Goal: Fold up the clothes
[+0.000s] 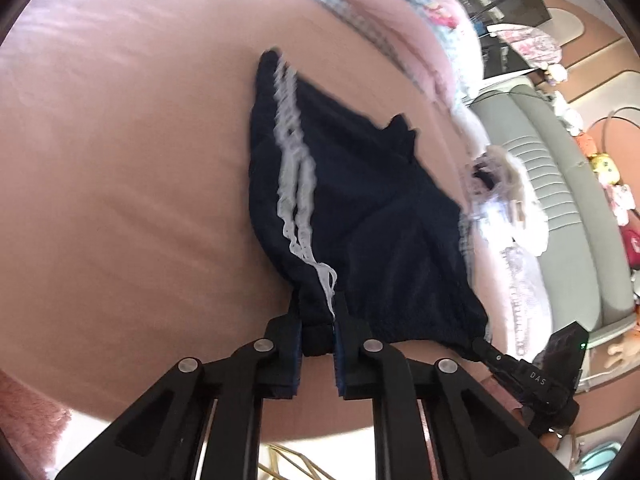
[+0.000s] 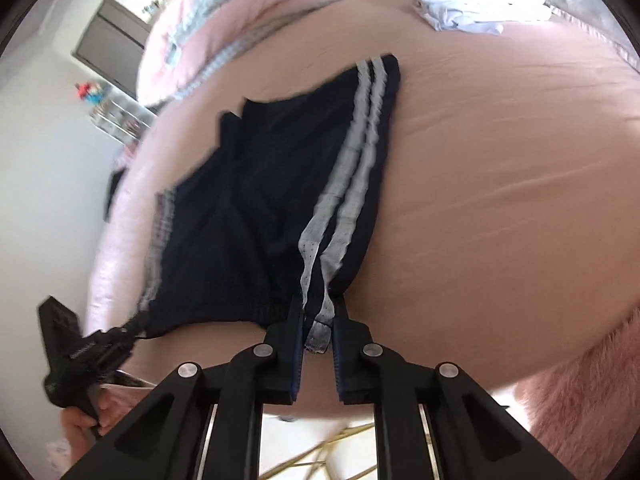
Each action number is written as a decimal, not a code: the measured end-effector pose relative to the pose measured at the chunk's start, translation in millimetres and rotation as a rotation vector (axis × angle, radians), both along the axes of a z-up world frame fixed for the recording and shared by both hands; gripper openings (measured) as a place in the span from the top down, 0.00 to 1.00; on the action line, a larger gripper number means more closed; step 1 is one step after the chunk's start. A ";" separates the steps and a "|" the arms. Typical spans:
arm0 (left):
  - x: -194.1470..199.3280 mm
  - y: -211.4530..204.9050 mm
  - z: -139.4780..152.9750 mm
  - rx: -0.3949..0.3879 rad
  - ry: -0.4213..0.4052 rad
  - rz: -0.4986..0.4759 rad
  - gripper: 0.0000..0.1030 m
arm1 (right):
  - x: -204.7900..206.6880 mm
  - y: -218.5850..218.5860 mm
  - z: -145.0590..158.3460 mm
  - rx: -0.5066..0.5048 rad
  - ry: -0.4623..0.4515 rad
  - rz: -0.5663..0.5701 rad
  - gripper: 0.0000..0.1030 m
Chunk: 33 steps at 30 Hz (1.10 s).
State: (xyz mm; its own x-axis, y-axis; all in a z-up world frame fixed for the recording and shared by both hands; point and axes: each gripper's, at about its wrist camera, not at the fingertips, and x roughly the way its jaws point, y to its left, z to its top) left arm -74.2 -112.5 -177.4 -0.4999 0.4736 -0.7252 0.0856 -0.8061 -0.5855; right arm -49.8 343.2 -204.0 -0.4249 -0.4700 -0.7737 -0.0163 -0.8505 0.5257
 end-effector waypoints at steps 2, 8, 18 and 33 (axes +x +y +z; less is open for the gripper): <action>4.2 -1.2 11.5 -0.022 0.013 -0.018 0.90 | 6.5 -0.5 11.4 -0.013 0.000 0.017 0.90; 12.8 -1.9 -17.2 -0.056 -0.161 -0.065 0.86 | 13.3 -20.1 -10.6 0.098 -0.129 0.056 0.82; 13.7 -14.5 27.3 -0.219 -0.065 -0.018 0.59 | 10.7 -22.9 37.0 0.292 0.029 0.027 0.71; -43.0 19.1 10.1 -0.334 -0.053 -0.243 0.67 | -65.4 -28.2 -6.1 0.413 -0.054 0.182 0.71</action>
State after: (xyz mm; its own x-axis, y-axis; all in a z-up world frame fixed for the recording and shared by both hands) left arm -117.2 -93.4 -167.3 -0.3604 0.3073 -0.8807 -0.1073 -0.9516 -0.2881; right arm -115.2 315.0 -210.1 -0.3178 -0.1801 -0.9309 0.1347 -0.9804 0.1437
